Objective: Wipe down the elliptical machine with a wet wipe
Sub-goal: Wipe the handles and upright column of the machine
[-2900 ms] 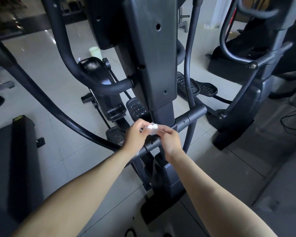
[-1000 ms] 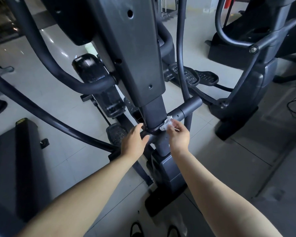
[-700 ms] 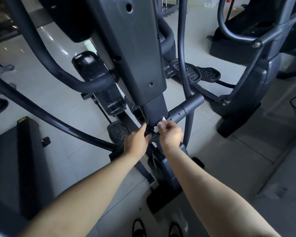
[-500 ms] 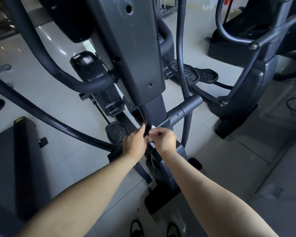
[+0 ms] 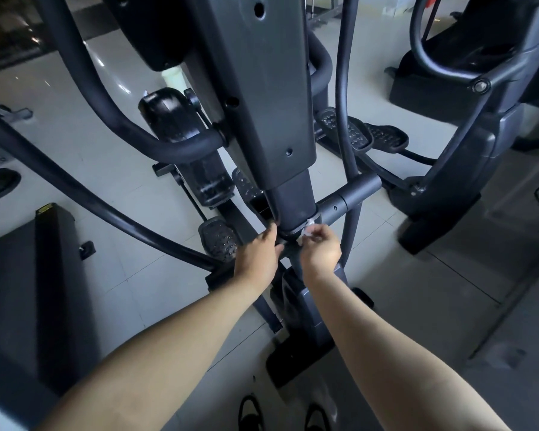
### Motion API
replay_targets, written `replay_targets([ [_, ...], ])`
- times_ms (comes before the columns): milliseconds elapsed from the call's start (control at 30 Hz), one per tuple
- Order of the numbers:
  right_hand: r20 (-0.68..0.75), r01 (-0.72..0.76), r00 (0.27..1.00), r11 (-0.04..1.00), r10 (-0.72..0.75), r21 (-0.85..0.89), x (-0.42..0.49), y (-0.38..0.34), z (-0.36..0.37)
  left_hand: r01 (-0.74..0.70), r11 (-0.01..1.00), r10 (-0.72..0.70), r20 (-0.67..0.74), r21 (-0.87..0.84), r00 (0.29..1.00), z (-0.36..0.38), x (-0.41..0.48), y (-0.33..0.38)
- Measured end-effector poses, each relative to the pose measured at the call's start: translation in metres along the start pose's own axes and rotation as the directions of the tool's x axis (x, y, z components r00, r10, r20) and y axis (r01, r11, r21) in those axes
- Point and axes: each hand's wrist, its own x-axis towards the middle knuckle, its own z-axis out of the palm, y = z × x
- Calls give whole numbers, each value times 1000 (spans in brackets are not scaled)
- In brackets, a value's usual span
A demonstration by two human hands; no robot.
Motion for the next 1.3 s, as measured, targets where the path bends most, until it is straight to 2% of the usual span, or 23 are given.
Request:
replay_targets([
  [100,137,-58,989,998,59,-7,-20,17,2,19,1000,-19,15,6,1000,-1,-1,1],
  [167,170,-38,985,999,42,-26,-23,23,-4,22,1000,-22,25,-14,999,-2,0,0],
  [267,59,5,998,999,-7,34,-5,9,-16,13,1000,-12,21,-17,1000,-1,0,-1],
  [367,-24,-24,999,996,27,89,18,-14,-24,10,1000,-10,16,-8,1000,0,0,-2],
  [500,35,-41,999,999,40,28,13,-22,-12,0,998,0,4,-56,1000,0,0,-3],
  [633,90,-65,994,995,58,80,-21,0,4,-21,991,29,54,-135,998,-3,3,-8],
  [800,130,65,989,998,-65,0,-44,12,19,-39,981,69,156,-191,985,-12,5,-21],
  [1000,392,180,919,935,-49,-306,-50,0,16,-46,928,82,82,-371,993,-12,-12,-40],
  [1100,348,237,930,914,-116,-330,-54,4,8,-49,925,69,40,-377,997,-15,-21,-44],
  [1200,269,284,939,926,-216,-250,-51,-6,2,-46,909,66,34,-414,997,-16,-29,-48],
  [1300,345,326,914,893,-214,-311,-53,-12,13,-38,898,65,46,-438,997,-12,-34,-50],
])
